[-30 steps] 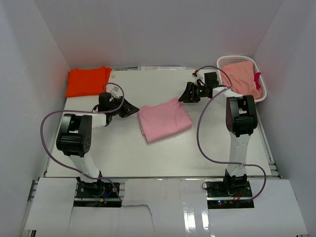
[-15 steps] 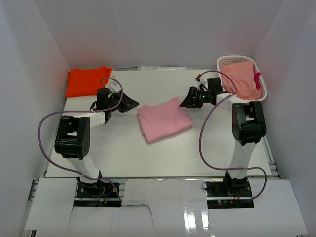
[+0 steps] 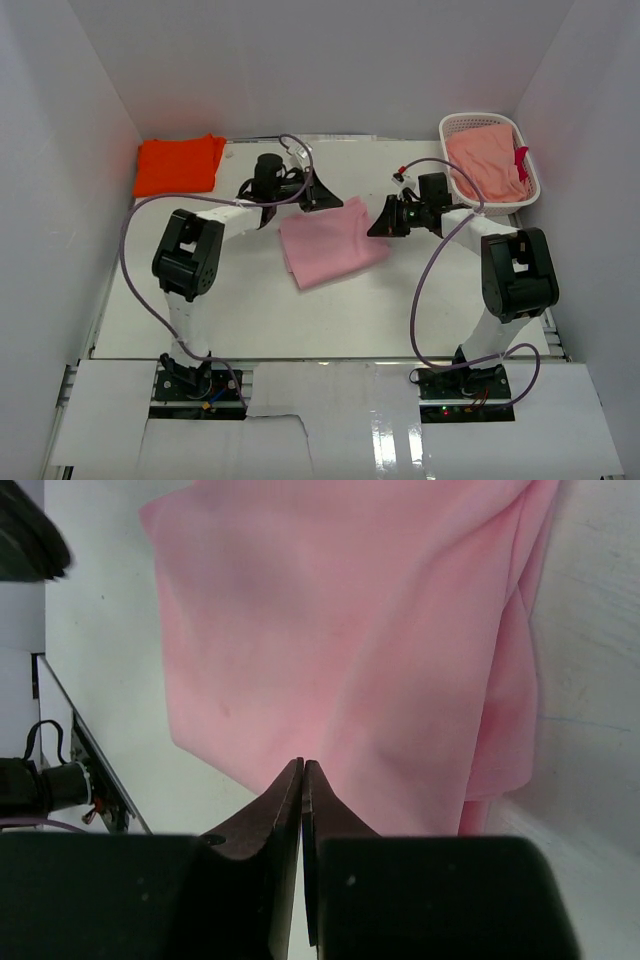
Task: Fold and stack the t-shirts
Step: Smooth out wrinkles on the folded tshirt
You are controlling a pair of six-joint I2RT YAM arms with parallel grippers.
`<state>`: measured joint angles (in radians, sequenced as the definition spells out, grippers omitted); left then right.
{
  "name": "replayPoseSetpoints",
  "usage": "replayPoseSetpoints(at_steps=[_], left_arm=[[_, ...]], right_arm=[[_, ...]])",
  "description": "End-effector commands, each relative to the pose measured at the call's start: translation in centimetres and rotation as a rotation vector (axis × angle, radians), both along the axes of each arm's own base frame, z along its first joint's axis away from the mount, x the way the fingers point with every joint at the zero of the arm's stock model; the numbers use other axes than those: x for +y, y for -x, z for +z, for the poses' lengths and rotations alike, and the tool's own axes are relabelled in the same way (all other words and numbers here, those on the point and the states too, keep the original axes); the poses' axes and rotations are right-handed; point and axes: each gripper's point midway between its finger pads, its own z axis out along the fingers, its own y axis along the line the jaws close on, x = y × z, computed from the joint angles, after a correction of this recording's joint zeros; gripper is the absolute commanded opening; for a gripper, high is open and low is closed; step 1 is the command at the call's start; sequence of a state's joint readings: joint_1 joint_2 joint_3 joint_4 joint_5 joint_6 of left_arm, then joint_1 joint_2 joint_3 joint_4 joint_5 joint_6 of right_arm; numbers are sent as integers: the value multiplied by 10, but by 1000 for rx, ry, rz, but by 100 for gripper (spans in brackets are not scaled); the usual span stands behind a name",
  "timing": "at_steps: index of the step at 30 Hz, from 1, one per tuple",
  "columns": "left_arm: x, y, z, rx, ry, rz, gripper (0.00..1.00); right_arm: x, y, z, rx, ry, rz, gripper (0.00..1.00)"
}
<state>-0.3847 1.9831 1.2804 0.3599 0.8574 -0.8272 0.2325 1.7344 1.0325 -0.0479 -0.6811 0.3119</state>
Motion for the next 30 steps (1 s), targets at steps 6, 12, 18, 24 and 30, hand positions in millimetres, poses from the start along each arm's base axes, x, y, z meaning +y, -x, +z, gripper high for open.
replayPoseSetpoints(at_steps=[6,12,18,24,30], left_arm=[[-54,-1,-35,-3,-16,-137,0],[-59,-12,-62,0,-44,-124,0],[-69,-18,-69,-17,-49,-136,0],[-77,-25,-82,-41,-90,-130,0],[-84,-26,-96,-42,-111,-141,0]], right_arm=[[5,1,-6,-7,-52,7,8],[10,6,-20,31,-88,21,8],[13,11,-36,78,-119,33,8],[14,21,-57,134,-134,34,8],[12,29,-75,168,-131,28,8]])
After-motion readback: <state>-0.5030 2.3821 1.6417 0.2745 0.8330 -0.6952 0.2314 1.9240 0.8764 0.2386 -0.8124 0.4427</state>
